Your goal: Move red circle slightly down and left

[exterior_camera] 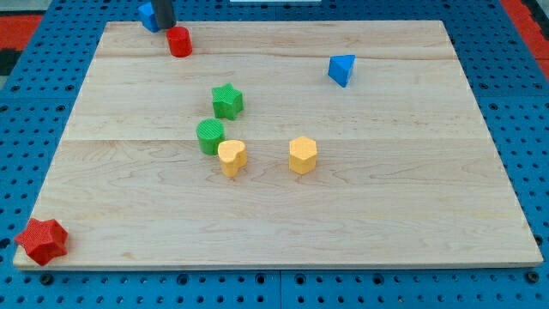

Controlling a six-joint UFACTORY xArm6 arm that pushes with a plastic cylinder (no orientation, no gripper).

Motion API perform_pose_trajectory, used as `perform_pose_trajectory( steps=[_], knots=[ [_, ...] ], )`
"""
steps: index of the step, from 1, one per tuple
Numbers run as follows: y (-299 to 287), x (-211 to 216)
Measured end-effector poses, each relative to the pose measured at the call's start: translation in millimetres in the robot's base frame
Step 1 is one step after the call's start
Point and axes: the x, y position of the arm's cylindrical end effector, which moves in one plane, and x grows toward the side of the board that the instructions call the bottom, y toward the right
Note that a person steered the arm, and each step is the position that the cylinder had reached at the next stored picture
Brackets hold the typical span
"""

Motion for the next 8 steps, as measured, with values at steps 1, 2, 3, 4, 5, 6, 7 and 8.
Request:
perform_pose_trajectory(
  steps=[1,2,3,4,5,6,7,8],
  knots=[
    [19.7,0.6],
    [29.9,12.3],
    [28.1,34.3],
    [34.4,51.9],
    [85.0,69.5],
    [87.8,82.2],
    [46.4,62.2],
    [-12.2,46.4]
  ],
)
